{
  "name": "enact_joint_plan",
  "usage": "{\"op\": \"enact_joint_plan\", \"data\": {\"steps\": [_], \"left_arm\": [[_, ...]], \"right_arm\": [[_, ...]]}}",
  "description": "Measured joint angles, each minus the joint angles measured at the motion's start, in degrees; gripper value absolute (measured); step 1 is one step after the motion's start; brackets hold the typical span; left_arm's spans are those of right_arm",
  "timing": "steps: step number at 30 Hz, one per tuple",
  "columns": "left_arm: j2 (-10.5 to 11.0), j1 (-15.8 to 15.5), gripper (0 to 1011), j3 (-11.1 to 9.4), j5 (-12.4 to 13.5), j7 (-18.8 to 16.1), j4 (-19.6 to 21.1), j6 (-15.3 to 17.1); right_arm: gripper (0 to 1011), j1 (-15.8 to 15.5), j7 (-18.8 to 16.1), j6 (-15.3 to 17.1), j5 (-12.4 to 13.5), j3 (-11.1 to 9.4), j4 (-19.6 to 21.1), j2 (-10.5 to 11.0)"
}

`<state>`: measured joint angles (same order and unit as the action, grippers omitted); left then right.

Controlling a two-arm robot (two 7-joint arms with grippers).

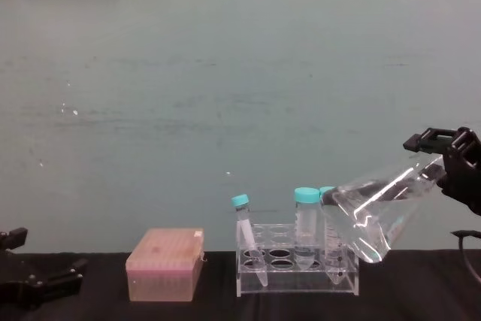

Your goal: Pick up the beaker with the right gripper, shake it three times, and then put it down.

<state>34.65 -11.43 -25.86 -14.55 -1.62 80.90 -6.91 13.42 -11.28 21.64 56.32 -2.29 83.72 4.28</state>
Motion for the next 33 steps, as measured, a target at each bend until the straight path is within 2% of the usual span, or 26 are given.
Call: {"op": "enact_joint_plan", "data": {"steps": [1,5,7,9,12,13,14,15,16,17,19,20,22,23,25,26,28,29,30,33], "left_arm": [[0.00,0.00,1000,0.00,0.00,0.00,0.00,0.00],[0.00,0.00,1000,0.00,0.00,0.00,0.00,0.00],[0.00,0.00,1000,0.00,0.00,0.00,0.00,0.00],[0.00,0.00,1000,0.00,0.00,0.00,0.00,0.00],[0.00,0.00,1000,0.00,0.00,0.00,0.00,0.00],[0.00,0.00,1000,0.00,0.00,0.00,0.00,0.00],[0.00,0.00,1000,0.00,0.00,0.00,0.00,0.00],[0.00,0.00,1000,0.00,0.00,0.00,0.00,0.00],[0.00,0.00,1000,0.00,0.00,0.00,0.00,0.00],[0.00,0.00,1000,0.00,0.00,0.00,0.00,0.00],[0.00,0.00,1000,0.00,0.00,0.00,0.00,0.00],[0.00,0.00,1000,0.00,0.00,0.00,0.00,0.00],[0.00,0.00,1000,0.00,0.00,0.00,0.00,0.00],[0.00,0.00,1000,0.00,0.00,0.00,0.00,0.00],[0.00,0.00,1000,0.00,0.00,0.00,0.00,0.00],[0.00,0.00,1000,0.00,0.00,0.00,0.00,0.00],[0.00,0.00,1000,0.00,0.00,0.00,0.00,0.00],[0.00,0.00,1000,0.00,0.00,0.00,0.00,0.00],[0.00,0.00,1000,0.00,0.00,0.00,0.00,0.00],[0.00,0.00,1000,0.00,0.00,0.00,0.00,0.00]], "right_arm": [[457,-0.11,0.60,0.31,1.15,-0.48,-0.01,-0.50],[457,-0.24,1.65,0.79,2.77,-0.90,-0.01,-0.91],[457,-0.17,1.93,0.81,2.32,-0.17,-0.02,-0.17],[457,0.01,1.93,0.72,0.68,1.10,-0.02,1.23],[457,0.72,0.94,-1.48,-6.59,5.58,0.02,5.84],[457,1.21,0.24,-3.74,-11.80,8.69,0.20,8.96],[457,1.42,0.02,-4.85,-14.14,9.93,0.33,10.16],[457,1.71,-0.10,-6.57,-17.62,11.63,0.49,11.73],[457,2.10,-0.13,-8.50,-21.48,13.66,0.72,13.71],[457,2.73,0.09,-11.41,-27.89,16.41,1.02,16.39],[457,3.37,0.82,-14.39,-35.18,19.29,1.30,18.90],[457,4.08,1.98,-16.71,-41.96,21.98,1.49,21.26],[457,4.81,3.50,-18.65,-48.69,24.30,1.58,23.28],[457,5.43,4.71,-19.63,-53.73,26.18,1.59,24.82],[457,6.07,6.08,-20.44,-59.41,28.05,1.60,26.35],[457,6.50,7.06,-20.64,-63.07,29.28,1.60,27.39],[457,6.98,8.01,-20.63,-67.66,30.77,1.57,28.51],[457,6.98,8.01,-20.63,-67.66,30.77,1.57,28.51],[457,7.23,8.37,-20.47,-69.87,31.41,1.45,28.98],[457,7.63,8.46,-19.97,-72.76,32.20,1.11,29.44]]}}
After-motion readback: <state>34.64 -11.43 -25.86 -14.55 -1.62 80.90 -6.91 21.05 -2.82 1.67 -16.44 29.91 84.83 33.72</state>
